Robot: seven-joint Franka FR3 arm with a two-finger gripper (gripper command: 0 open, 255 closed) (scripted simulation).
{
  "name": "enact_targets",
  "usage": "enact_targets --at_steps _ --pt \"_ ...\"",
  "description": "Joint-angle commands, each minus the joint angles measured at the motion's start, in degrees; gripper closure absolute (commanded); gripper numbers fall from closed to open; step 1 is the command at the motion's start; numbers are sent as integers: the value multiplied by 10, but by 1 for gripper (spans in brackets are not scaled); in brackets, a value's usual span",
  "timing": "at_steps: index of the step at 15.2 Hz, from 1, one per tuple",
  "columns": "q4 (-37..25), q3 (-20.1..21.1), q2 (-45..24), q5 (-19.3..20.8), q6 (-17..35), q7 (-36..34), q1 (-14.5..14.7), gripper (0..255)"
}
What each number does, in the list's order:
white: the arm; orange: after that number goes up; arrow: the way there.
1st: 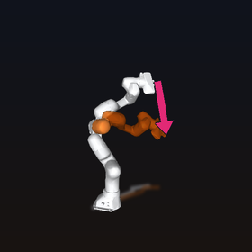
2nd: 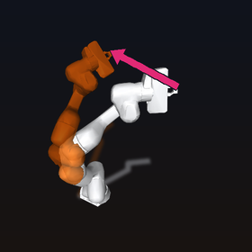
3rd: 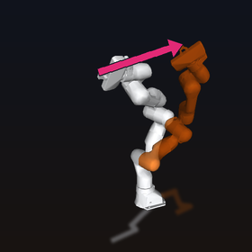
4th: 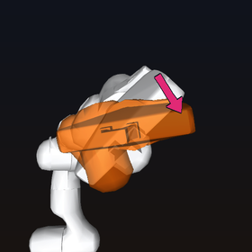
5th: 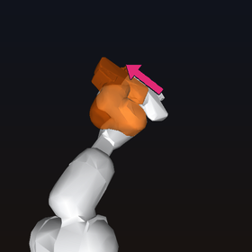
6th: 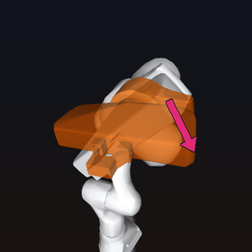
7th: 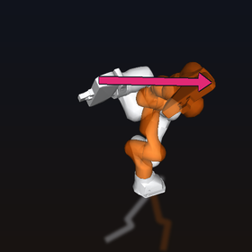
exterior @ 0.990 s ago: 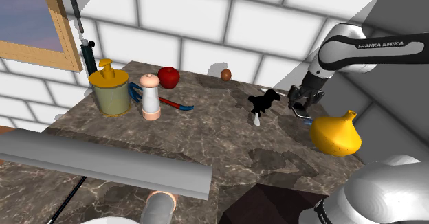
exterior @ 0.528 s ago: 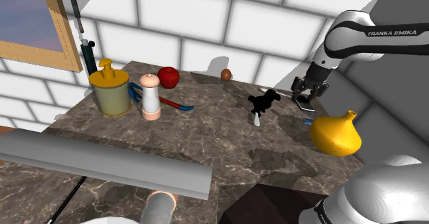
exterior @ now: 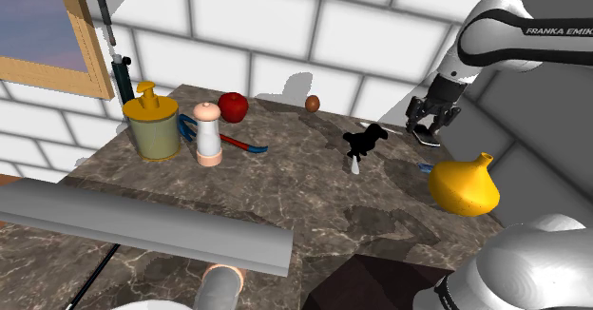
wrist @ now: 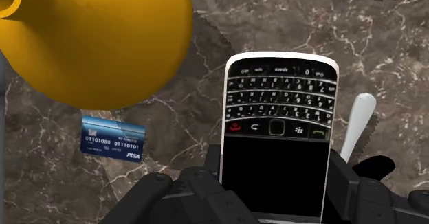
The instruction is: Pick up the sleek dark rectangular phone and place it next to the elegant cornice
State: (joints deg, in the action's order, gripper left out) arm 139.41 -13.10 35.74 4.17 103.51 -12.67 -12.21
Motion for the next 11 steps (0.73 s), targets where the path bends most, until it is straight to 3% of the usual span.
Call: enact_targets --at_steps 1,11 --pt "14 21 20 -10 -7 -25 7 255" --pt "73 145 102 -89 -25 -163 65 255"
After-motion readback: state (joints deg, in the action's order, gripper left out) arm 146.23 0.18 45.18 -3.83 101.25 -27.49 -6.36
